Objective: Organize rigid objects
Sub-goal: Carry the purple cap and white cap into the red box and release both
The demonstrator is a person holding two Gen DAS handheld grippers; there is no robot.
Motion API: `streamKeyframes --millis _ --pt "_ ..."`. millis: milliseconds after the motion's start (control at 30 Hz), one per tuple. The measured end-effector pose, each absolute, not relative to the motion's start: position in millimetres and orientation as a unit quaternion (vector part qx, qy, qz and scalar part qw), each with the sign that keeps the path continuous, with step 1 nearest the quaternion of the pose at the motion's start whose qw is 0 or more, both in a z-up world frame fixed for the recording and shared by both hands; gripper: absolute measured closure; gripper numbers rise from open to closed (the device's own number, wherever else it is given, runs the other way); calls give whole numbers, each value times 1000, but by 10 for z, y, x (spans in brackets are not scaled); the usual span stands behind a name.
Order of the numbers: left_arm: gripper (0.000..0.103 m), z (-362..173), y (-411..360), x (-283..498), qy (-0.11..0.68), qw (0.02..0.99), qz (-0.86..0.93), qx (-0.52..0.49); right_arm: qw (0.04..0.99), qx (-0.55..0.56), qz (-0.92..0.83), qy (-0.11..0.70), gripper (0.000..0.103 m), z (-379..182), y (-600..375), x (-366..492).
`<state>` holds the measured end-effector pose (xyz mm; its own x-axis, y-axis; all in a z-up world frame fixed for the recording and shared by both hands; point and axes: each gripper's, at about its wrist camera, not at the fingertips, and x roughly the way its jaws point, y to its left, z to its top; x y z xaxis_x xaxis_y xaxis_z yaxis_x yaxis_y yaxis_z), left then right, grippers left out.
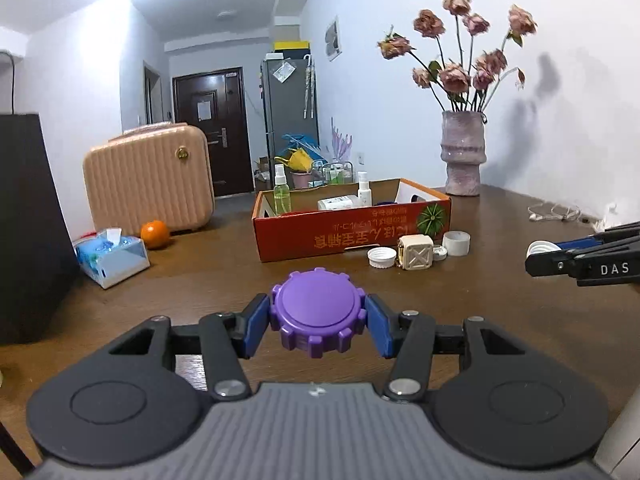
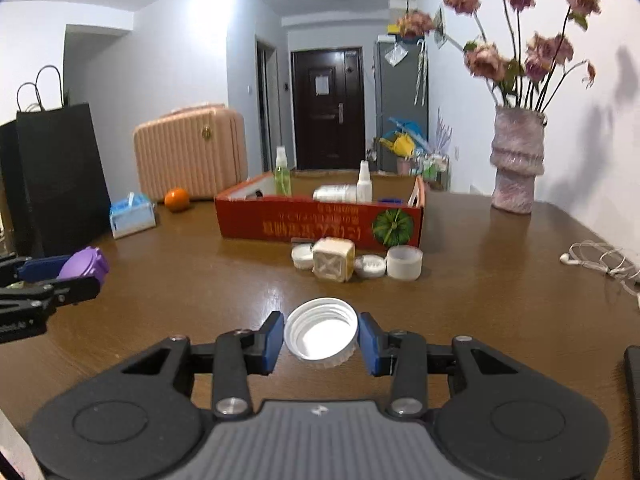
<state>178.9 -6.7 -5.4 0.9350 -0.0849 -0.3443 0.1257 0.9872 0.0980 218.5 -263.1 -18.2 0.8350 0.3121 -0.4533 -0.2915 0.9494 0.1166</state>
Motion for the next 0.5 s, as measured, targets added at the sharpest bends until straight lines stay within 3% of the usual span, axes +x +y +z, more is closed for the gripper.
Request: streamKeyframes --millis 267,500 --pt "50 -19 14 1945 179 981 -71 14 962 35 157 220 64 -83 -2689 2319" --pt "50 385 -24 2671 162 980 -118 15 966 18 176 190 64 260 -2684 3016"
